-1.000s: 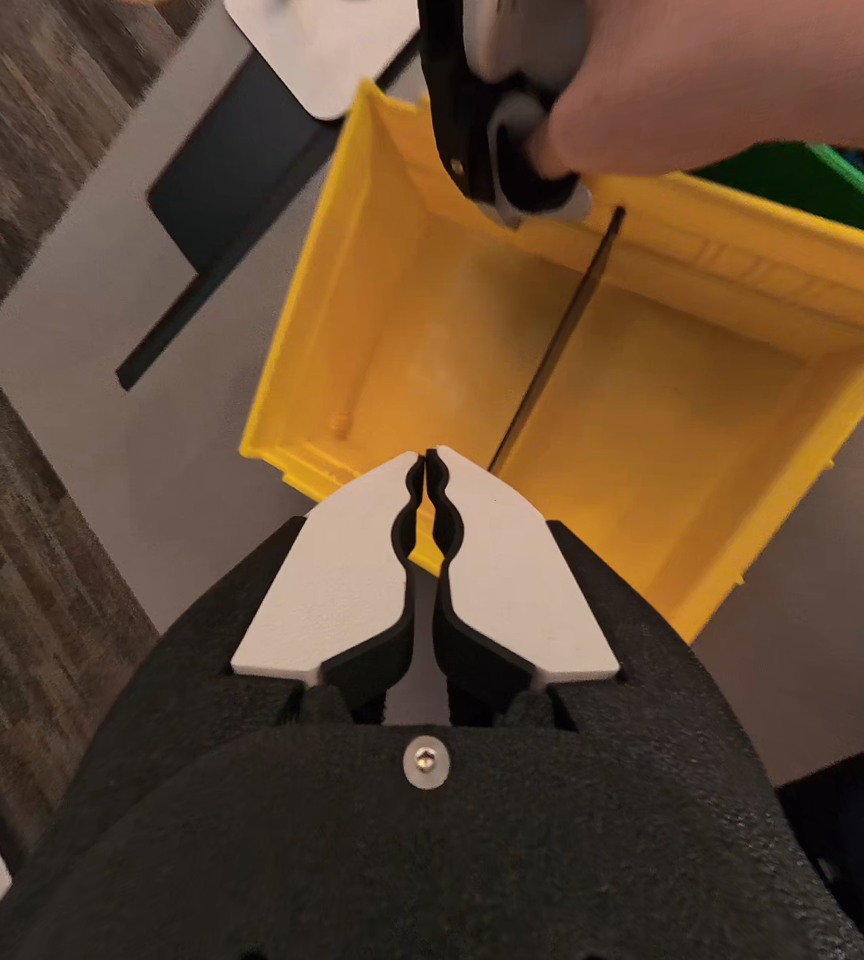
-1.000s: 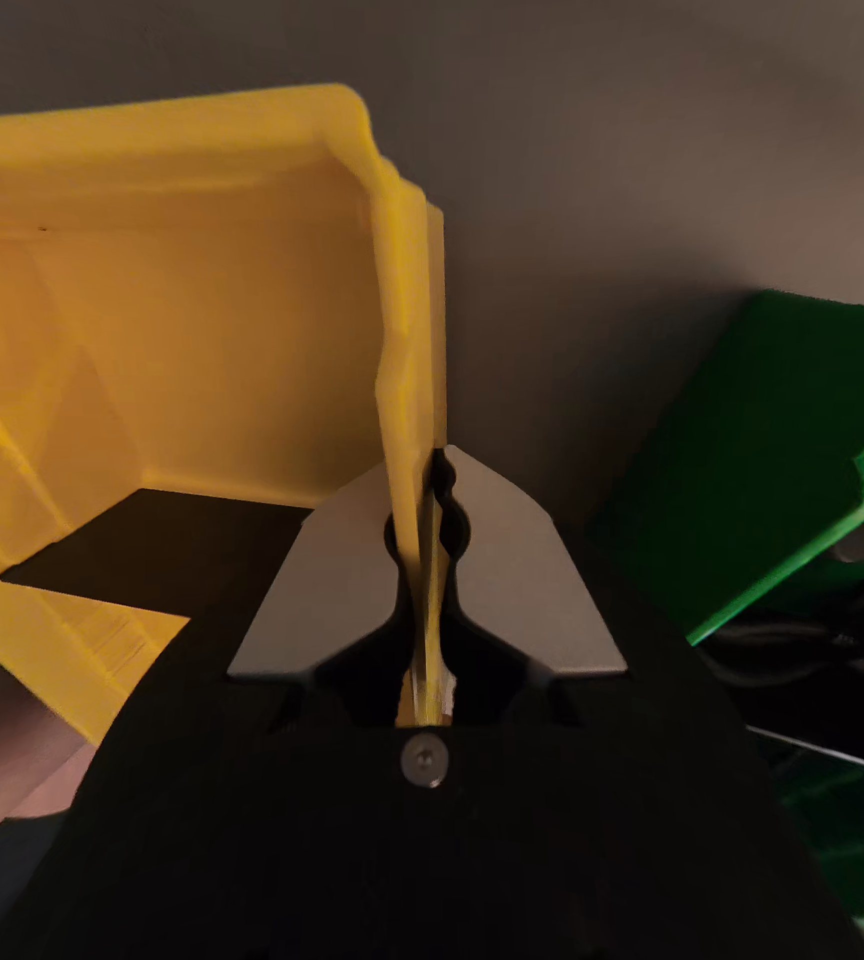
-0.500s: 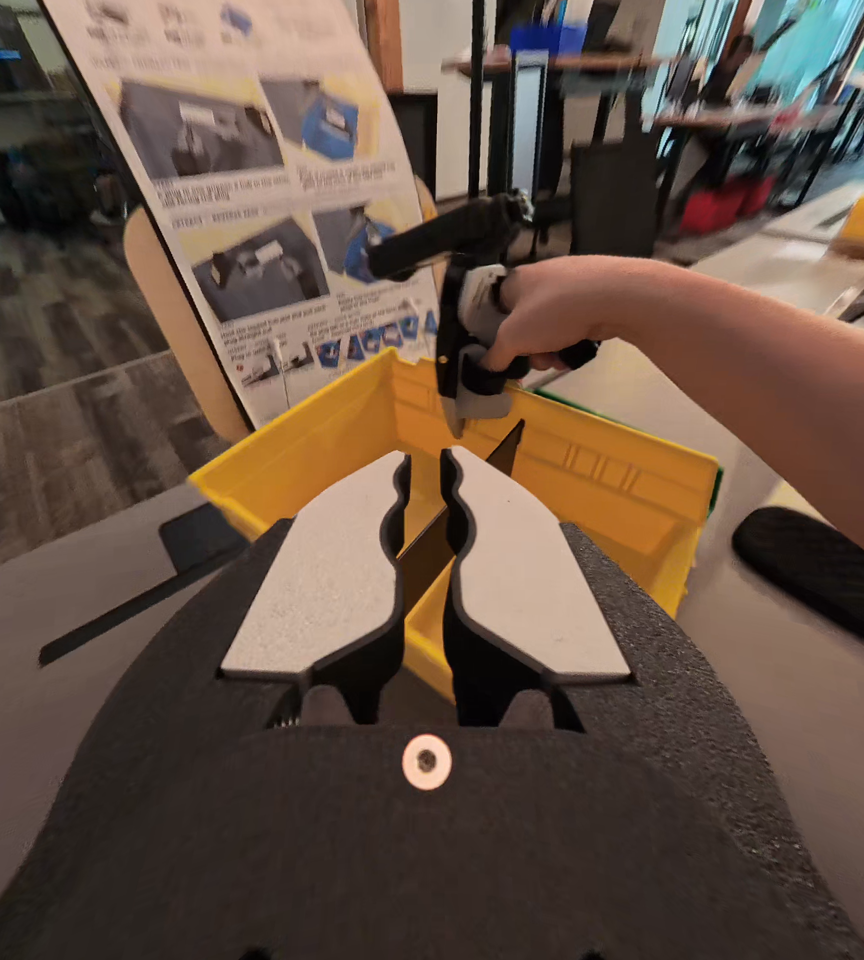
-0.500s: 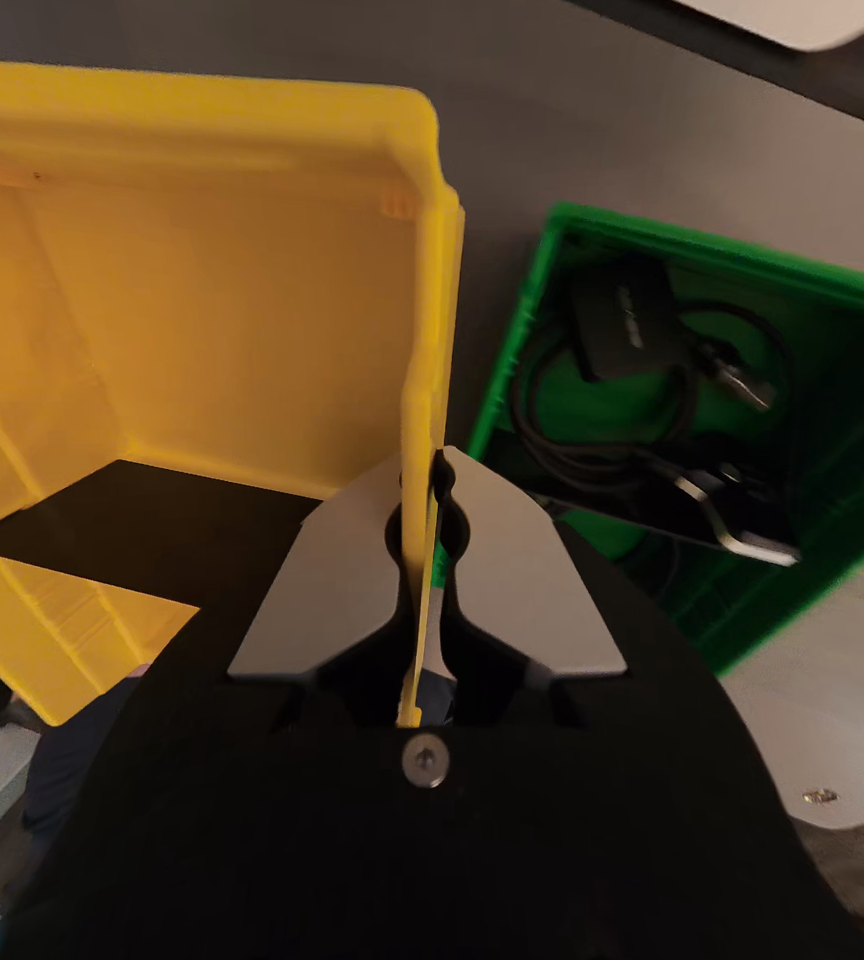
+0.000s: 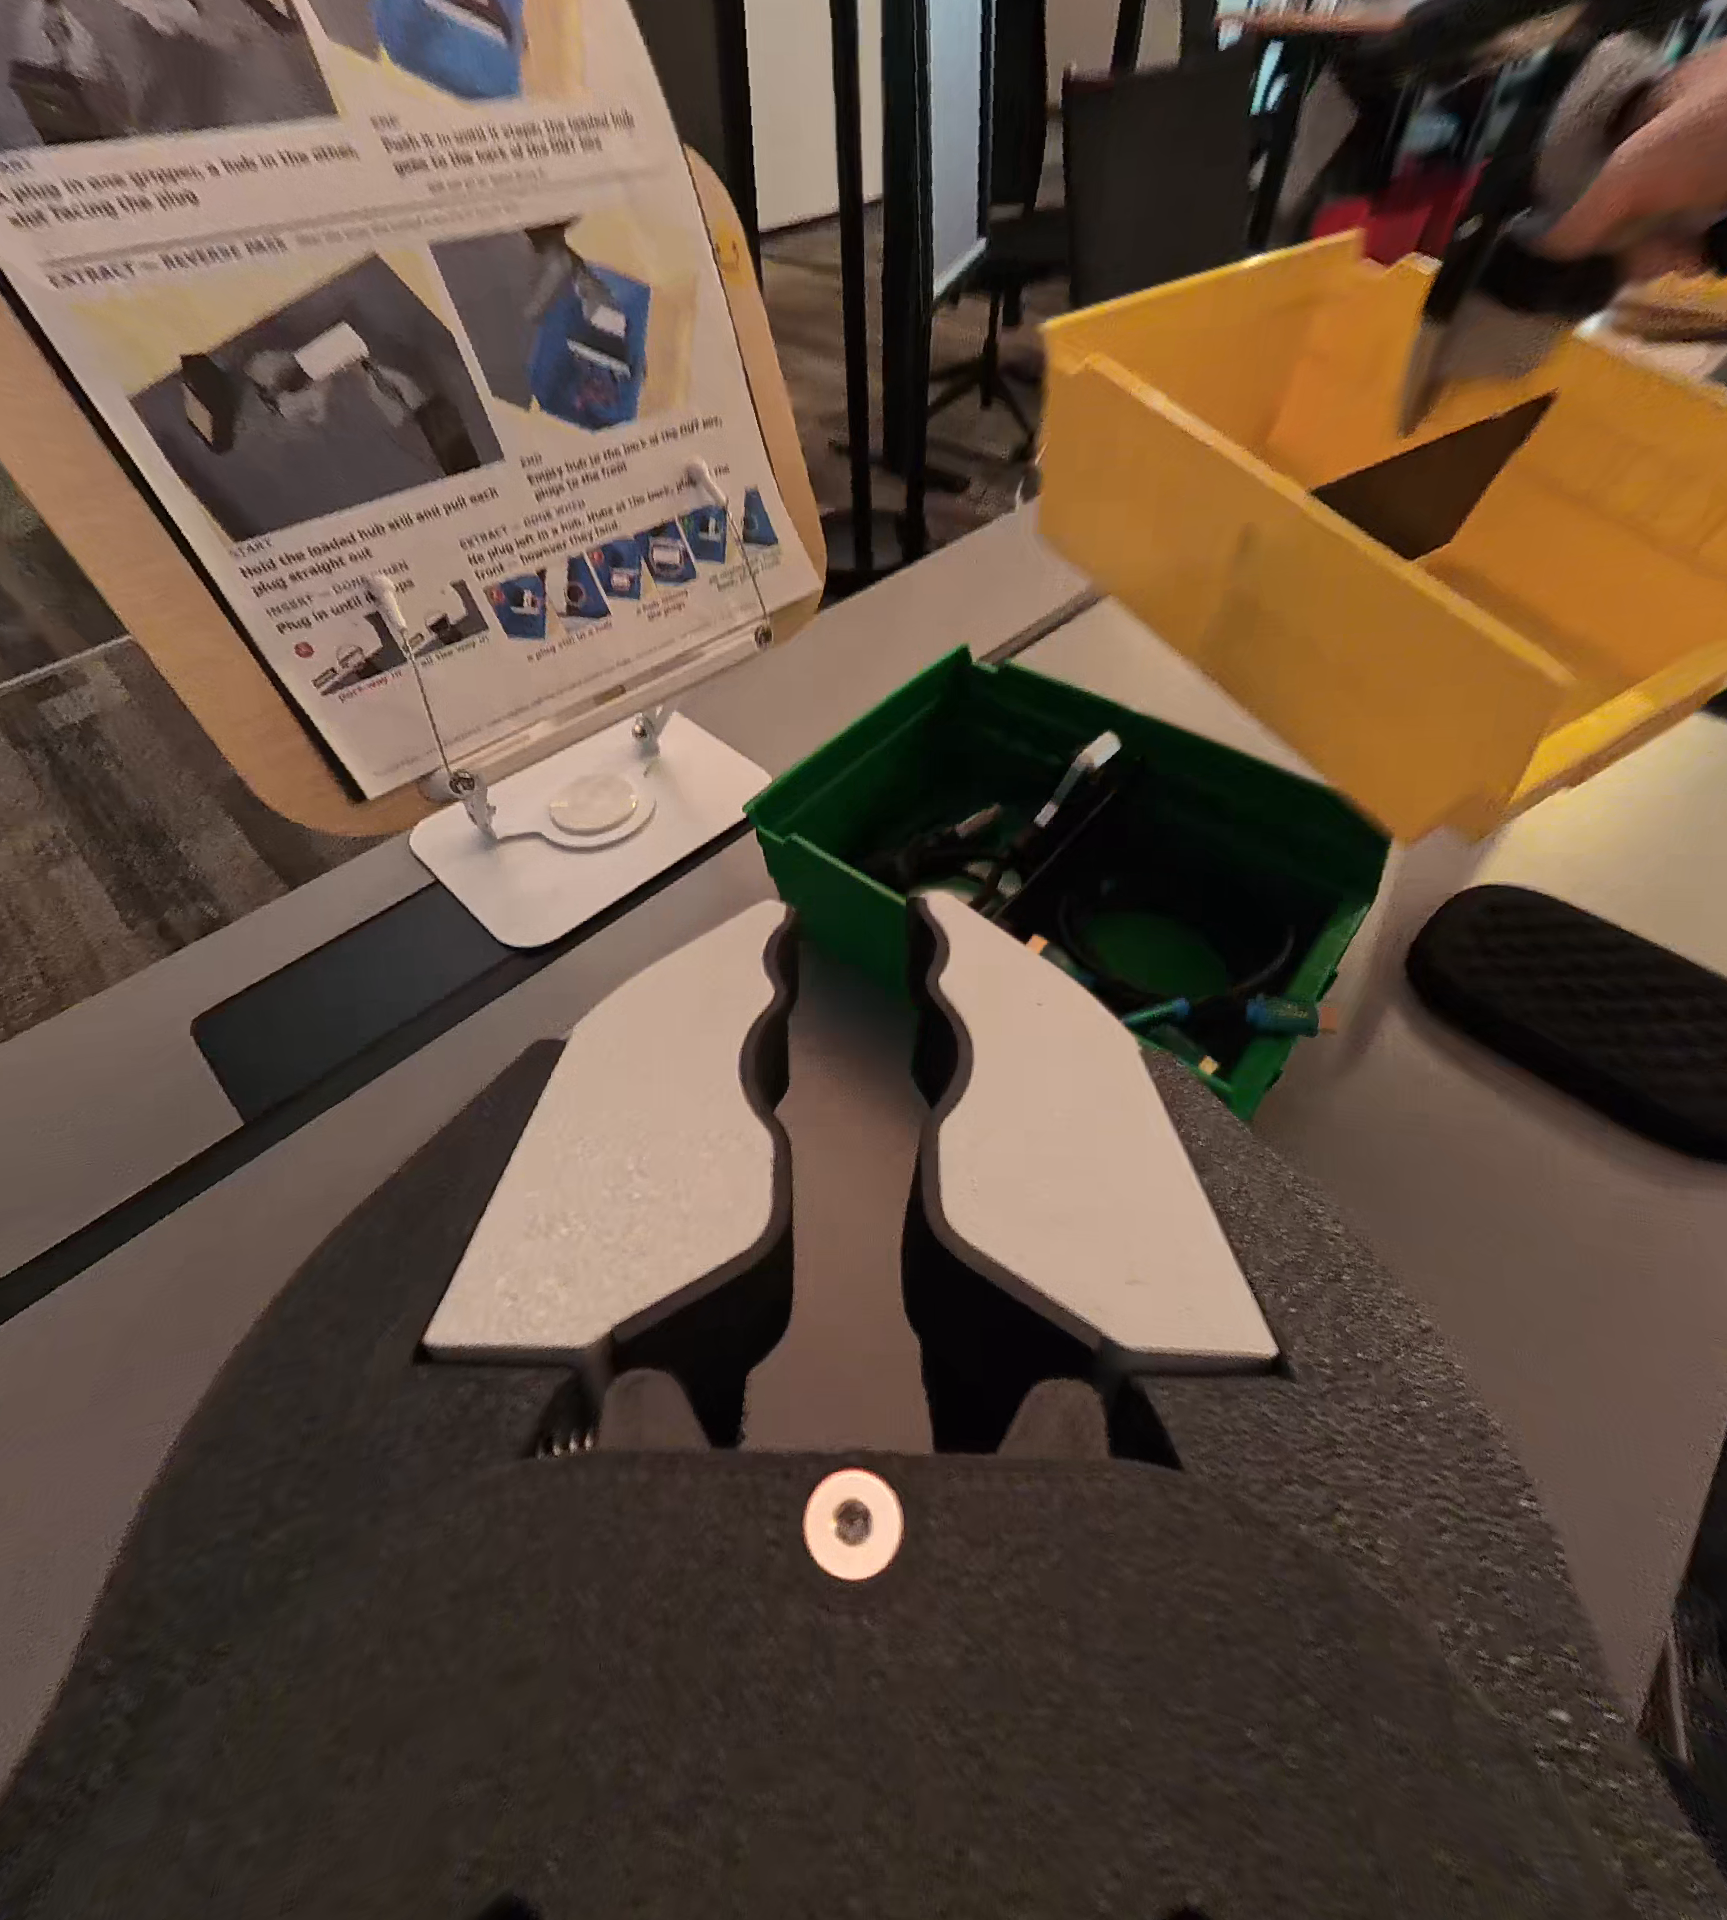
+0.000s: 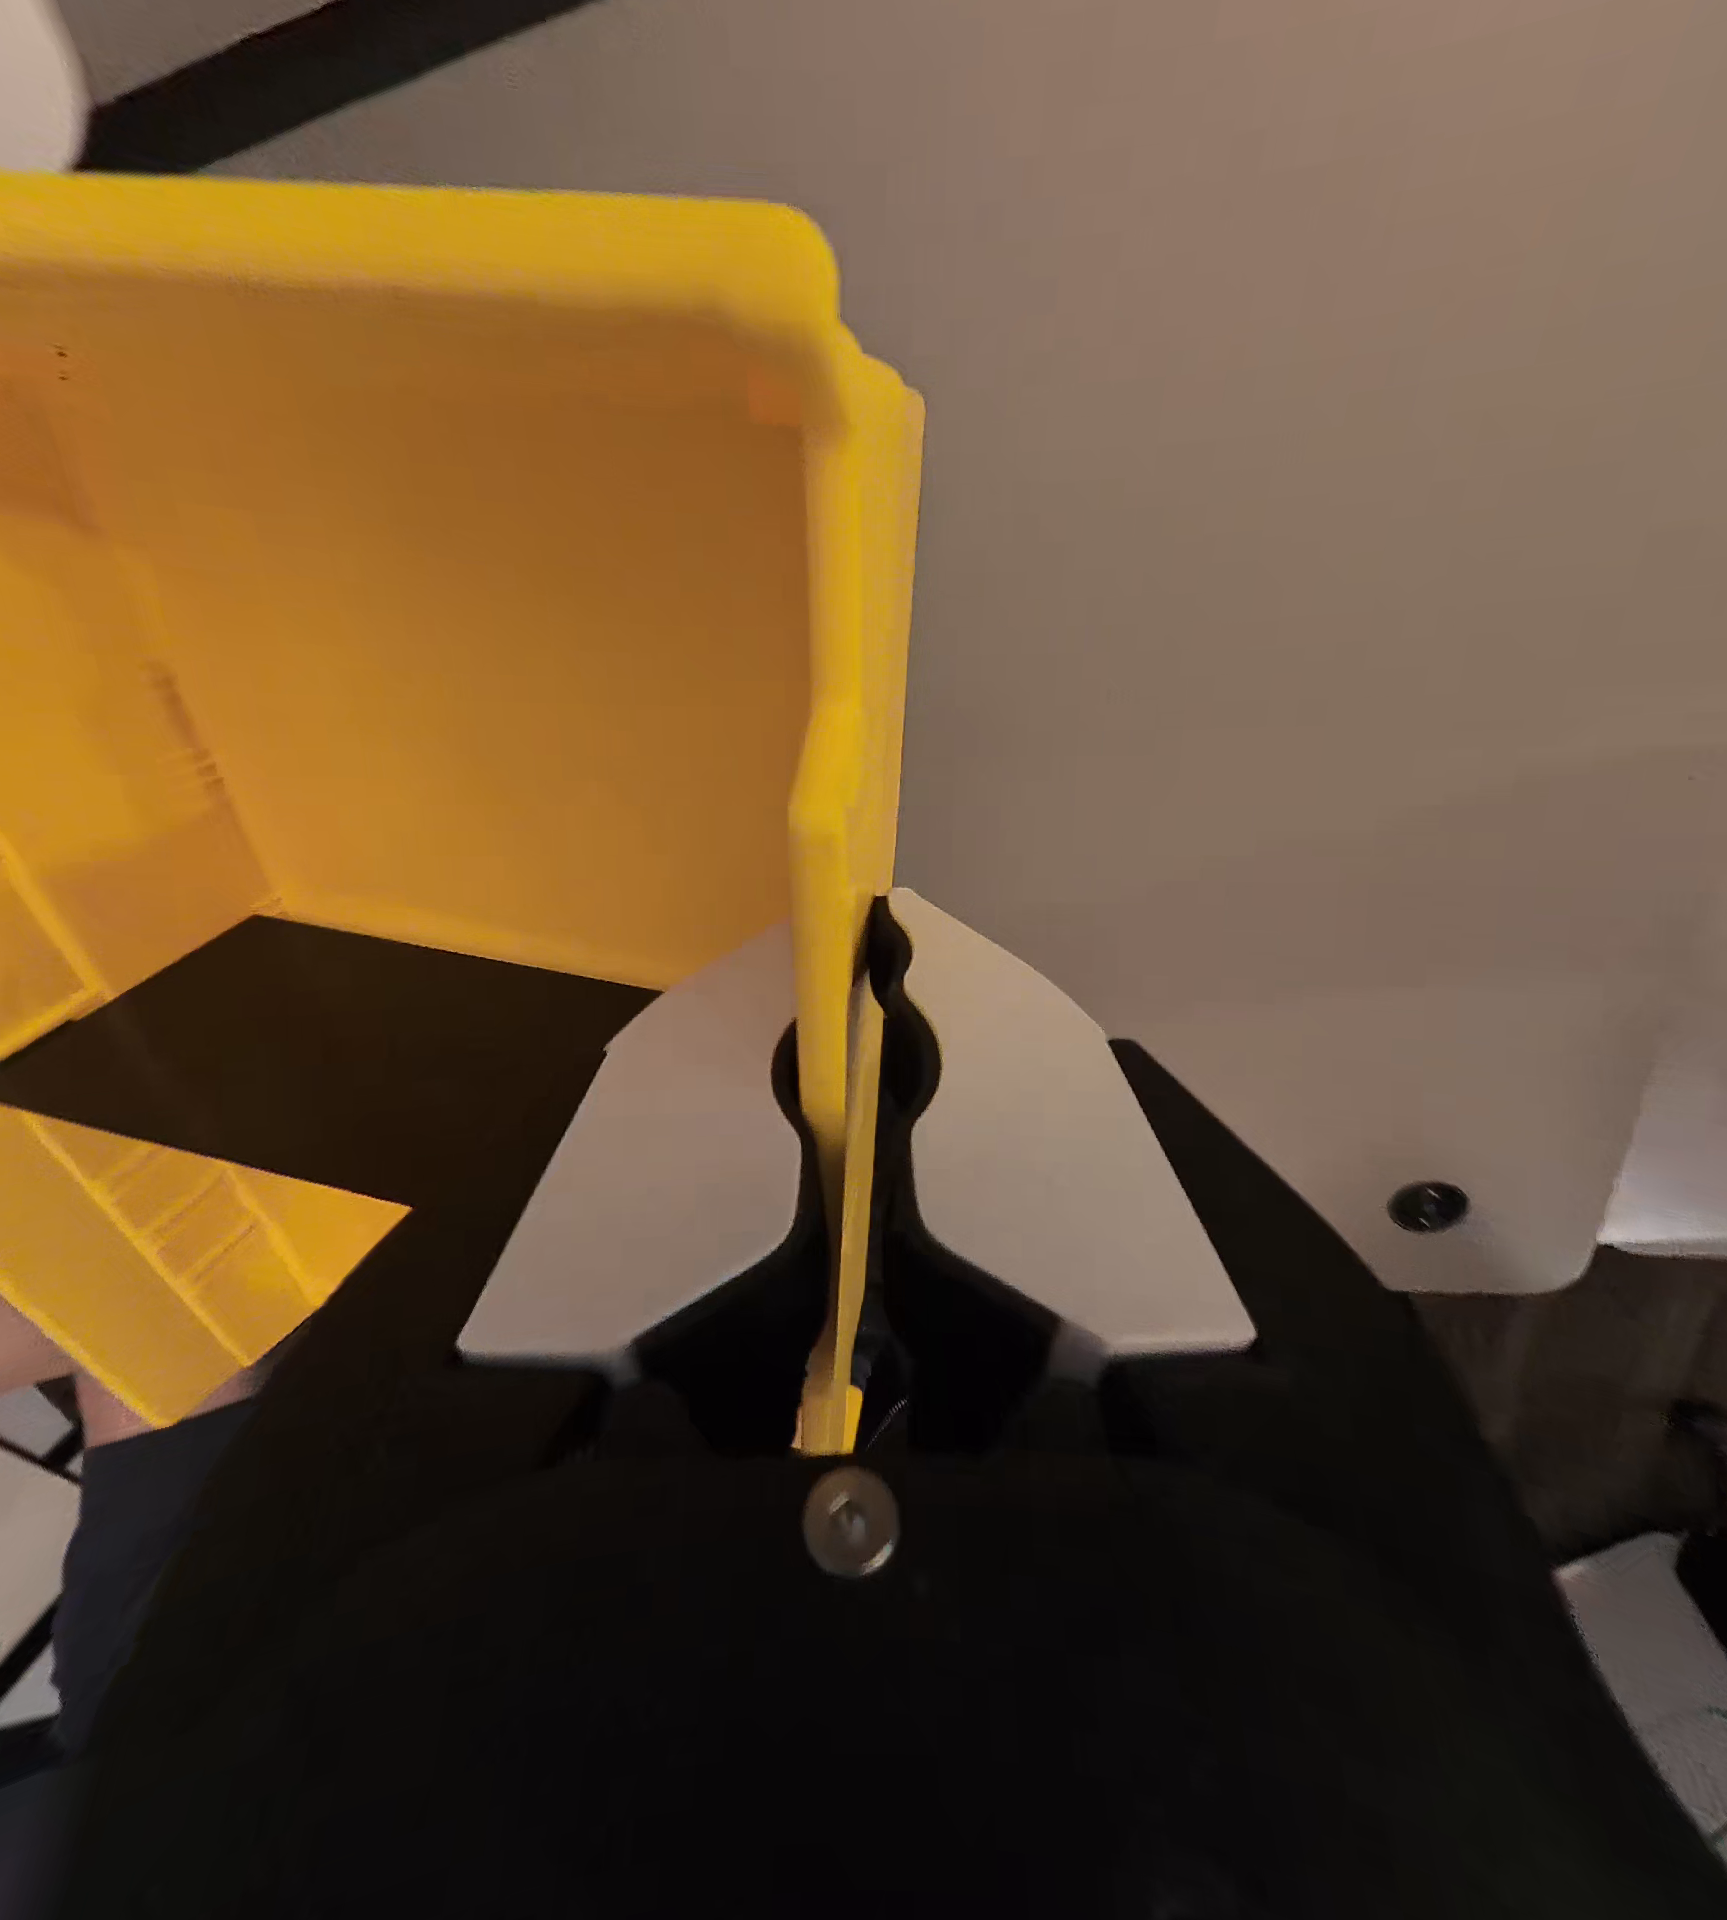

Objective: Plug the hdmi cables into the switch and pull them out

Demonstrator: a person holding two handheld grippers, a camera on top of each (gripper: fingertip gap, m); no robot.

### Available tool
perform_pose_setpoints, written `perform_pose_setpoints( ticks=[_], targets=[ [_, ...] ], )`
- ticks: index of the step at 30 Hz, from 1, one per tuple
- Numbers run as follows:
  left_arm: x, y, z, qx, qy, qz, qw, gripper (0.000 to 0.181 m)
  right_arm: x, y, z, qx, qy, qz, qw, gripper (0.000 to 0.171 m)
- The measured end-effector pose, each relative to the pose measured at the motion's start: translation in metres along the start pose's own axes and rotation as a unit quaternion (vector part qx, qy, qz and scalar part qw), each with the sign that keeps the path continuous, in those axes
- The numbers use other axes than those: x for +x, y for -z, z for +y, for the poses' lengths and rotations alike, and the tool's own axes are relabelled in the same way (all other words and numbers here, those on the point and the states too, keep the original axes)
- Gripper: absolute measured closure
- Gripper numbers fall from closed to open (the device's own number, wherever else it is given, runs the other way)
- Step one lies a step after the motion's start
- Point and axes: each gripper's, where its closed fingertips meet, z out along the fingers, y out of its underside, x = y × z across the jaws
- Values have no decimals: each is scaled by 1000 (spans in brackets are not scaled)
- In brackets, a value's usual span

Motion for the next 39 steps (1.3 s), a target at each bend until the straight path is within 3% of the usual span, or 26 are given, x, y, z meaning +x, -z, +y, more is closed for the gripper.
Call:
perform_pose_setpoints(
  ticks=[5,9,16,21,25,28,32,34,39],
  targets=[
    [22,-30,13,-39,0,51,998,163,109,-25,16,-15,-53,29,998,164],
    [49,-53,26,-71,4,116,991,164,159,-69,18,-41,-59,52,996,164],
    [40,-80,38,-85,23,104,991,167,158,-141,-9,-59,-19,-8,998,165],
    [53,-120,68,-128,36,117,984,168,140,-153,-38,-17,24,-35,999,163],
    [65,-155,97,-158,55,113,979,152,138,-143,-47,26,54,-12,998,162],
    [70,-170,116,-186,78,119,972,139,133,-112,-67,153,48,-24,987,160],
    [74,-181,131,-218,144,143,955,136,132,-59,-64,359,14,-47,932,154],
    [71,-187,135,-252,170,149,941,142,133,-34,-59,472,49,-32,880,157],
    [70,-192,146,-366,207,144,896,135,115,1,-43,465,100,-22,879,137]
  ],
)
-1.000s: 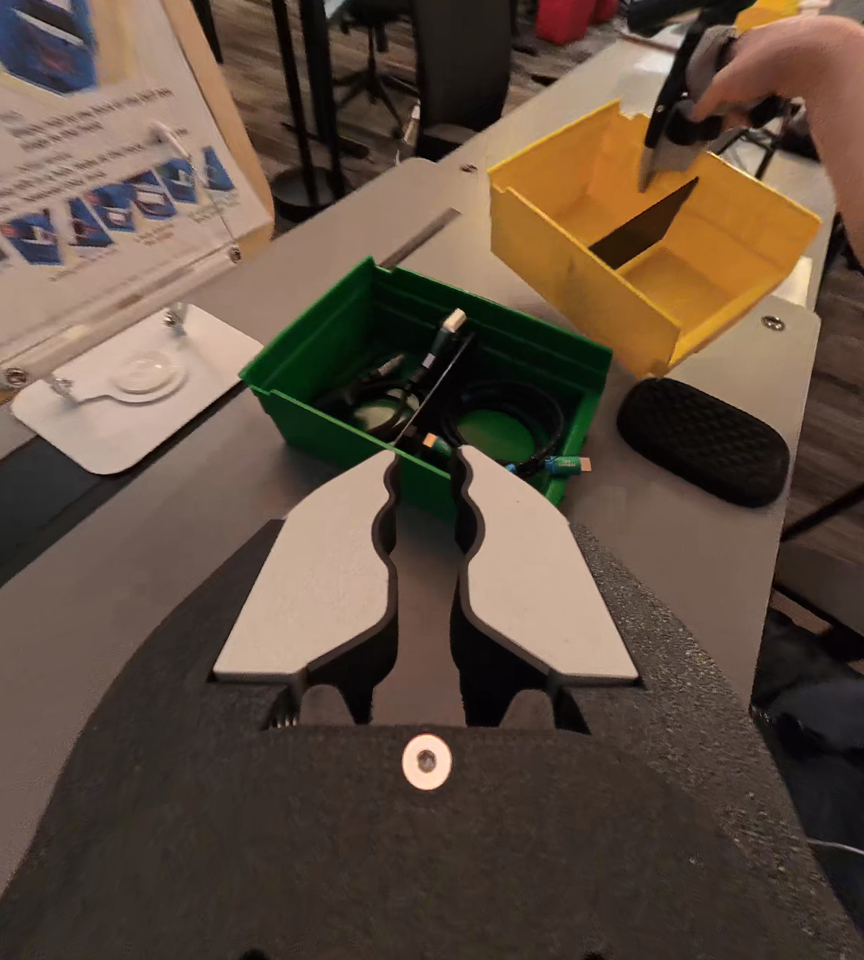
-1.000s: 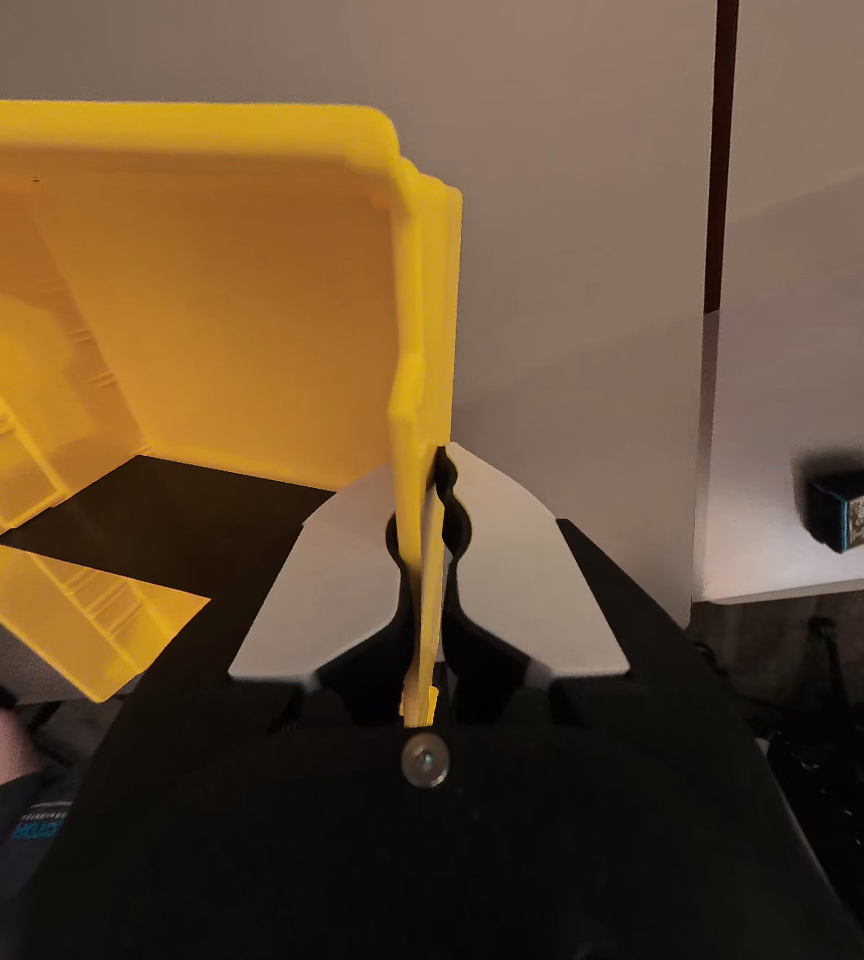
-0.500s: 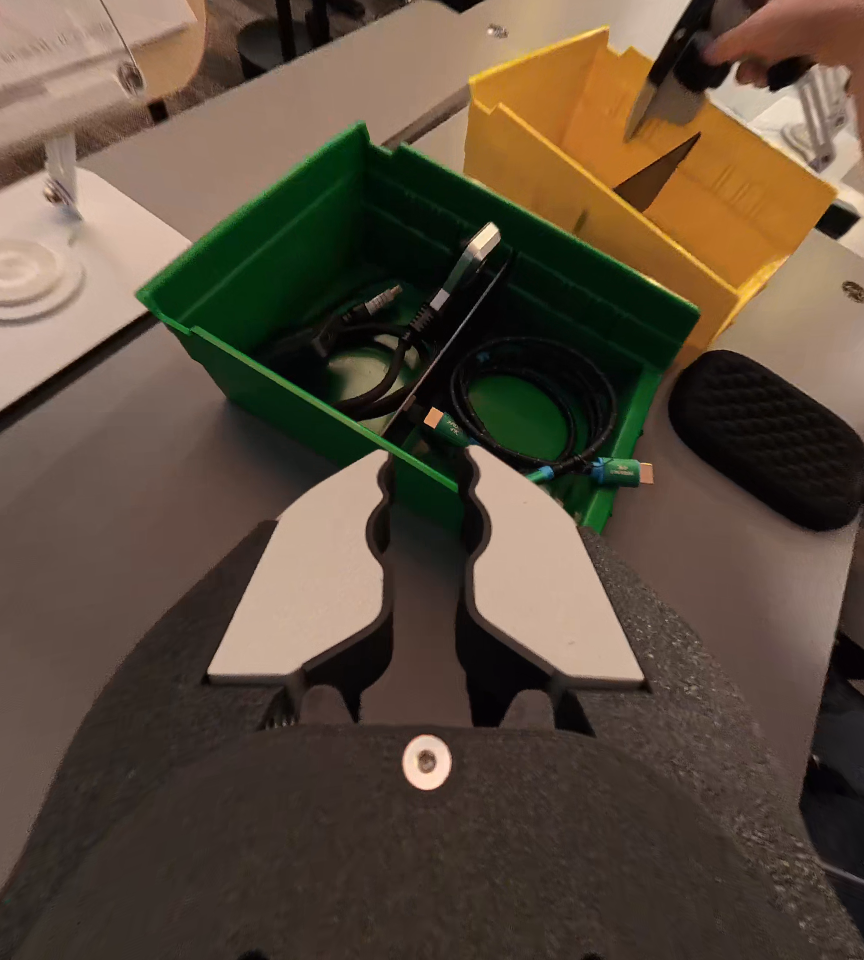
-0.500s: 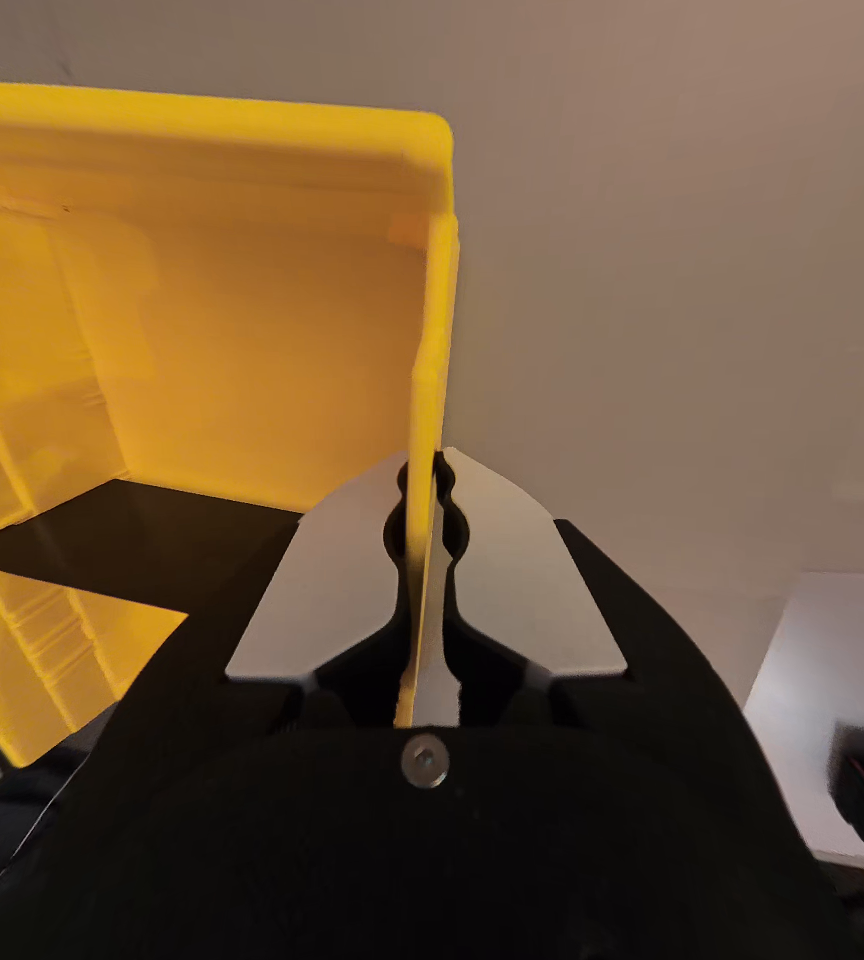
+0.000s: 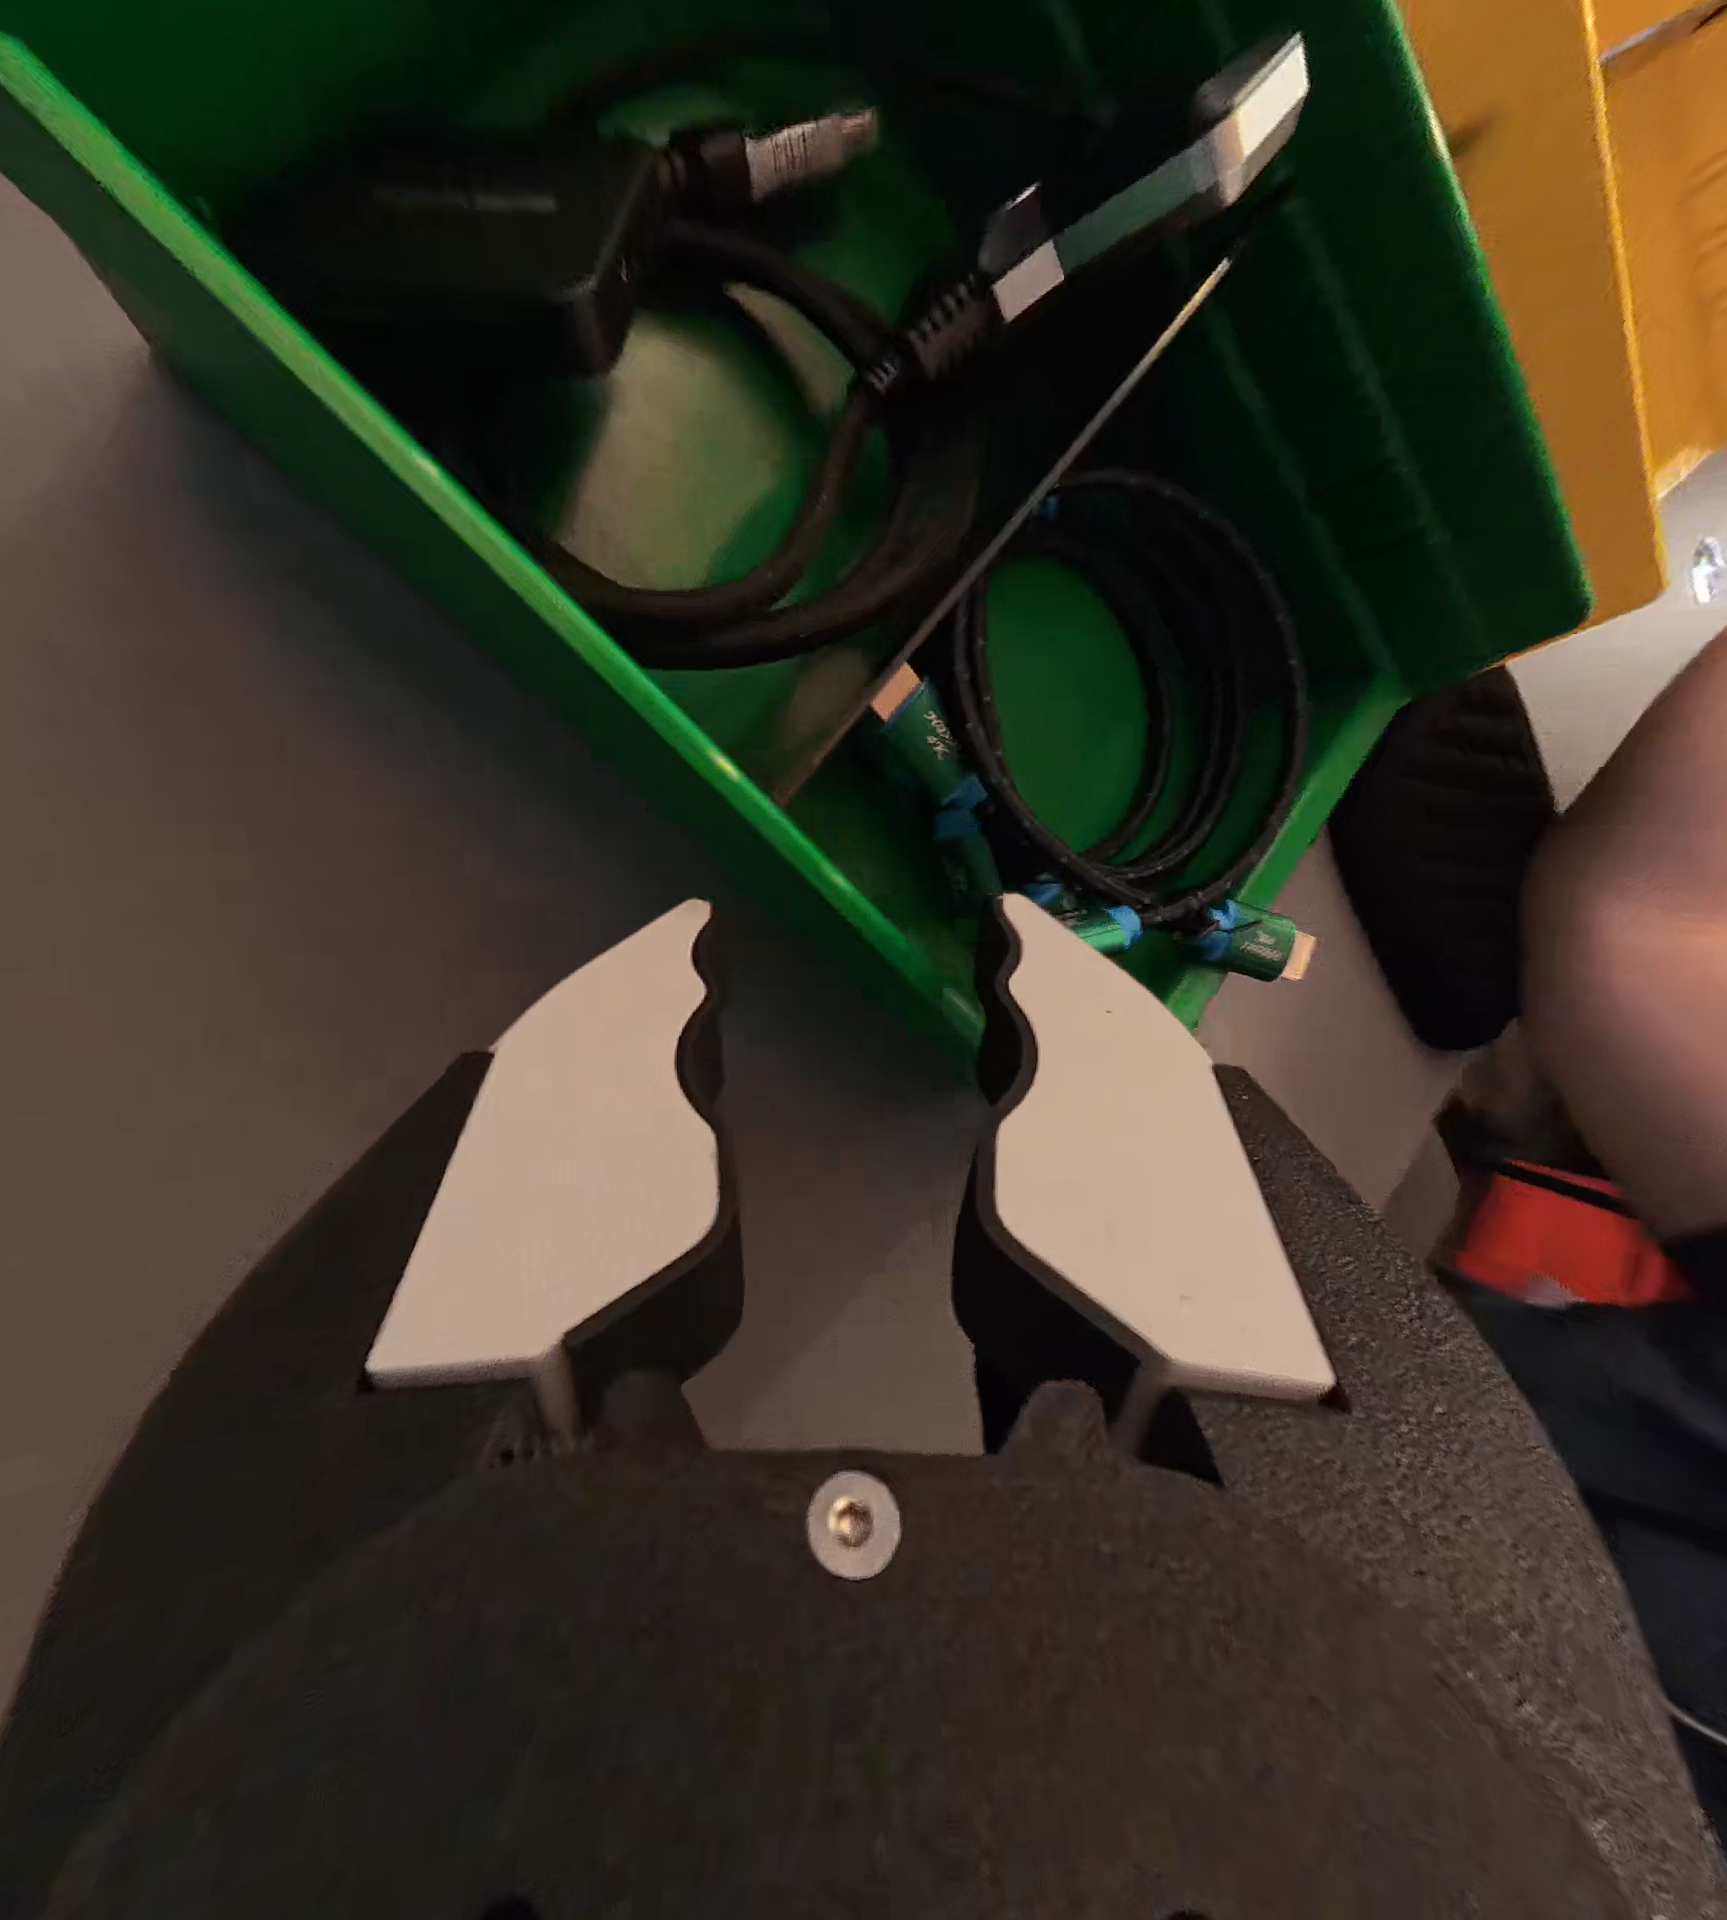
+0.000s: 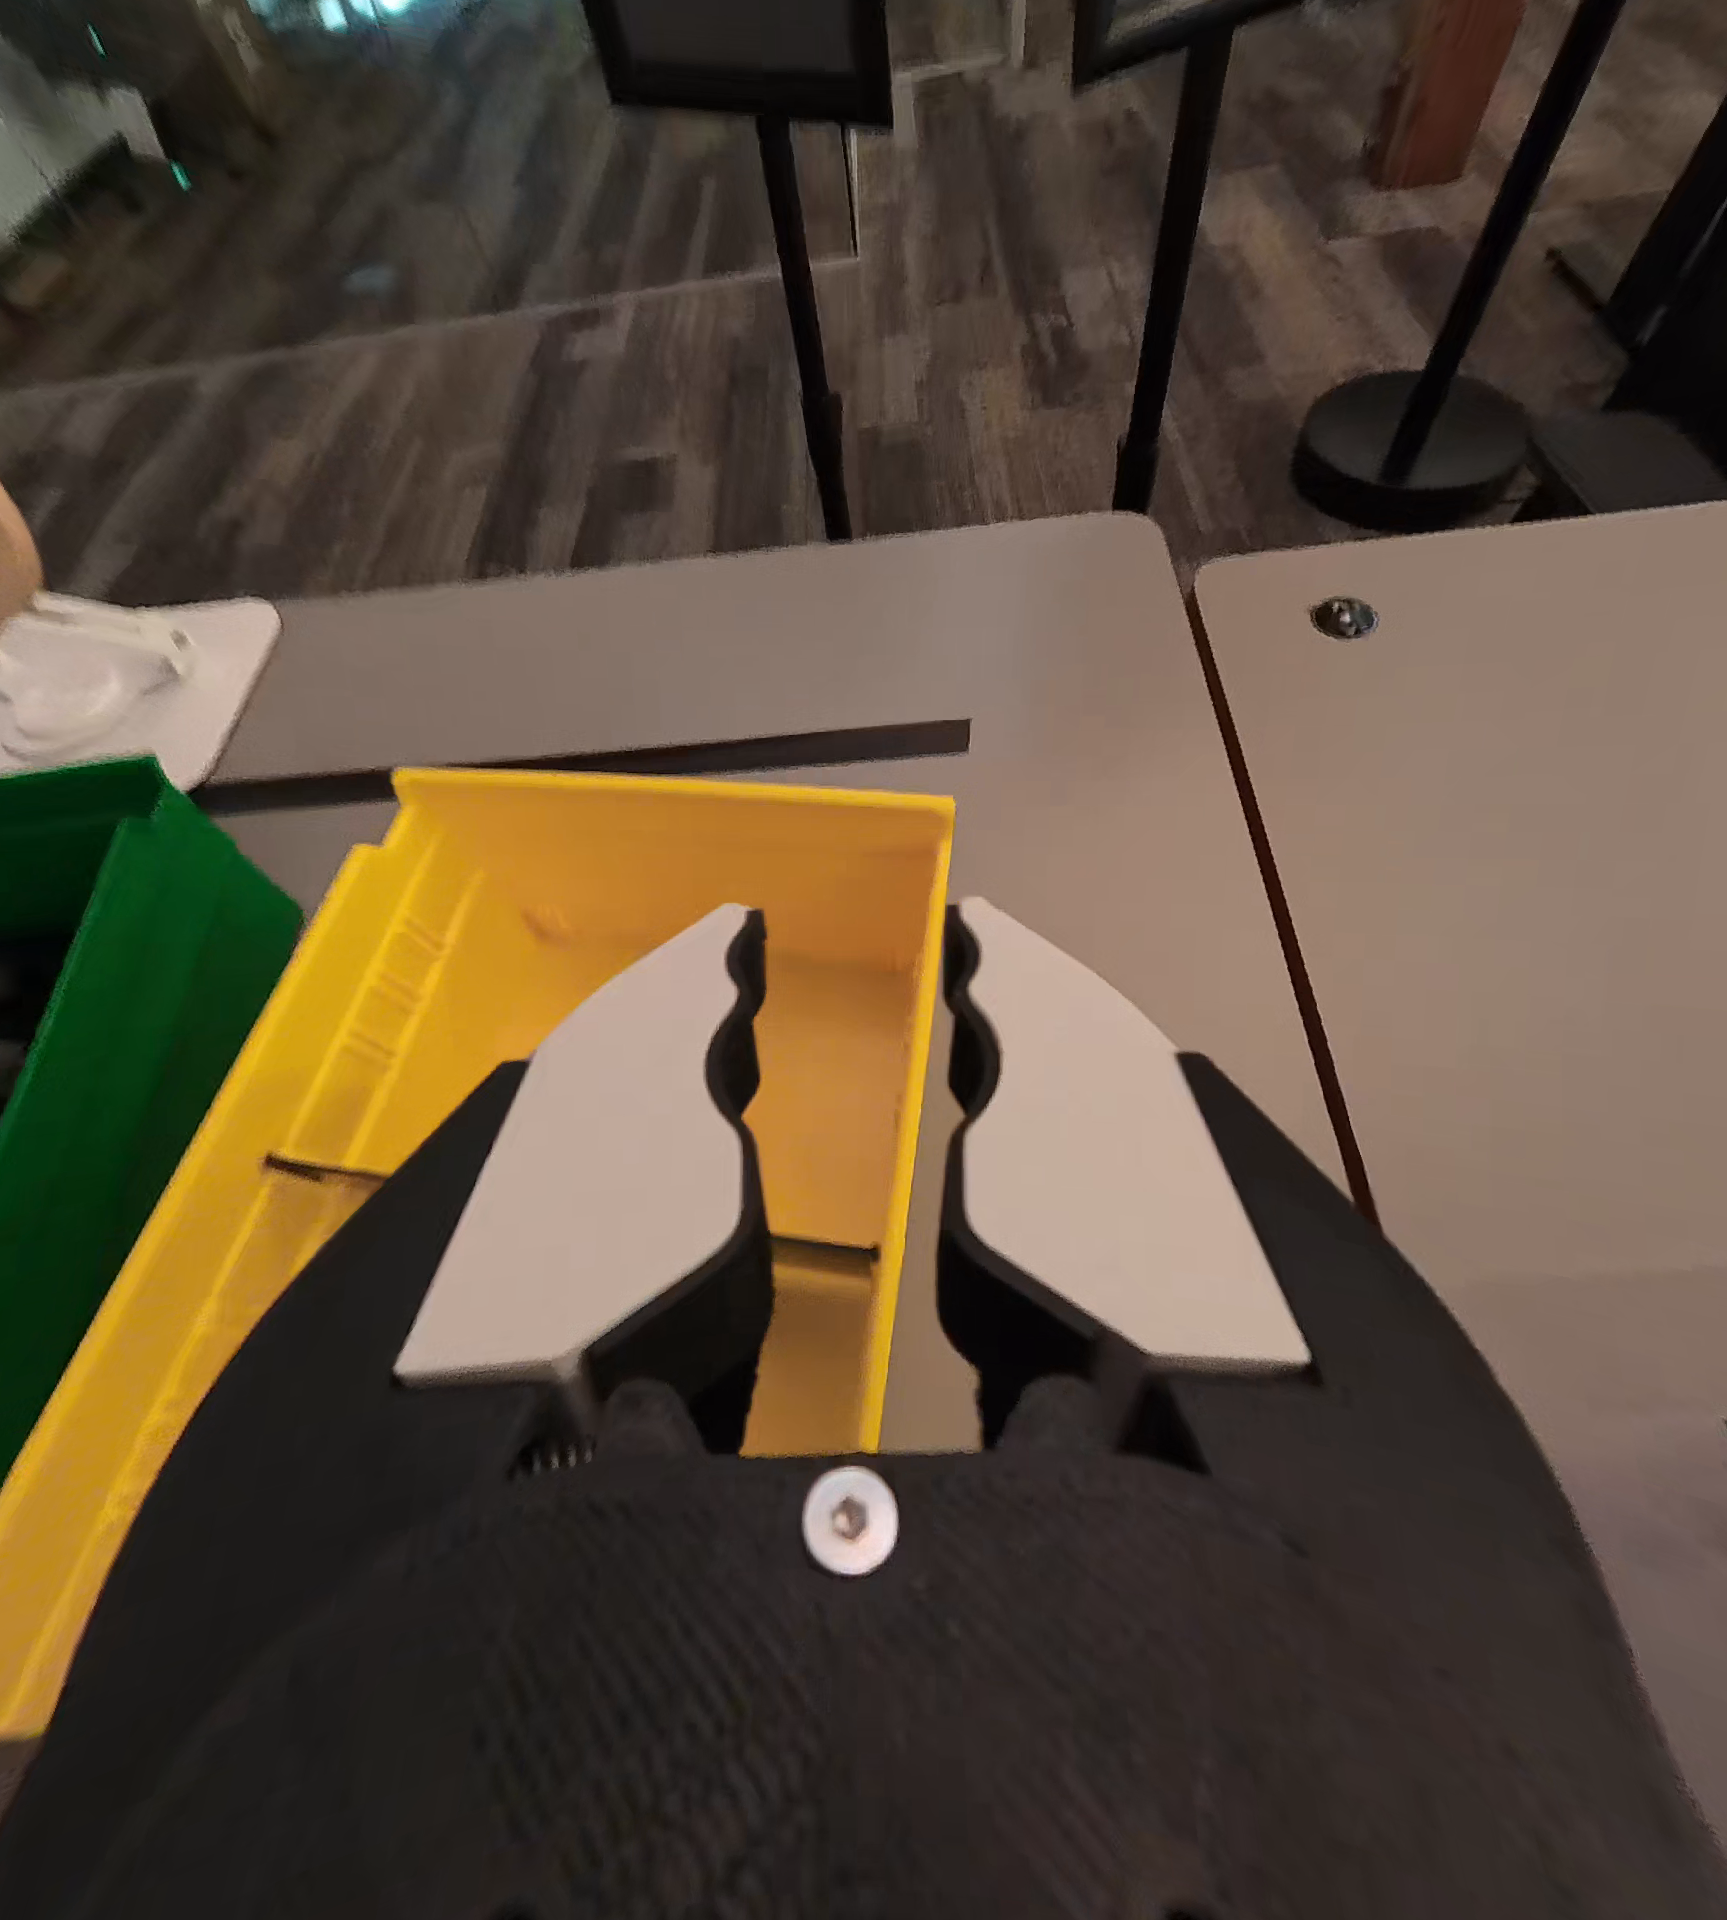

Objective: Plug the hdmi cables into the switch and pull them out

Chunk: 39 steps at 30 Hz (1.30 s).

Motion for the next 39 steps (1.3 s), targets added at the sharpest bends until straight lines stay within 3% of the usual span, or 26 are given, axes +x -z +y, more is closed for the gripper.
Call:
perform_pose_setpoints(
  ticks=[3,5,8,10,13,18,24,29,35,39],
  targets=[
    [-1,-12,5,-48,12,-24,998,139,4,-1,22,-72,22,14,997,131],
    [-2,-19,10,-84,7,-42,996,132,8,-6,29,-78,34,10,996,131],
    [1,-20,13,-114,18,-55,992,144,8,-9,31,-52,26,-23,998,134],
    [-1,-20,16,-140,30,-67,987,145,12,-8,44,-88,10,-24,996,135],
    [-8,-15,10,-153,40,-95,983,161,22,-6,64,-142,7,0,990,135],
    [-32,0,11,-183,15,-161,970,170,22,-10,79,-168,-22,-20,985,135],
    [-69,24,16,-159,63,-174,970,176,37,0,78,-138,-122,-51,982,140],
    [-101,45,21,-115,79,-178,974,178,55,18,84,-140,-133,-14,981,142],
    [-142,81,45,-90,127,-206,966,178,28,9,111,-223,-88,-53,969,139],
    [-170,109,69,-67,163,-225,958,178,13,5,109,-230,-106,-101,962,142]
  ],
)
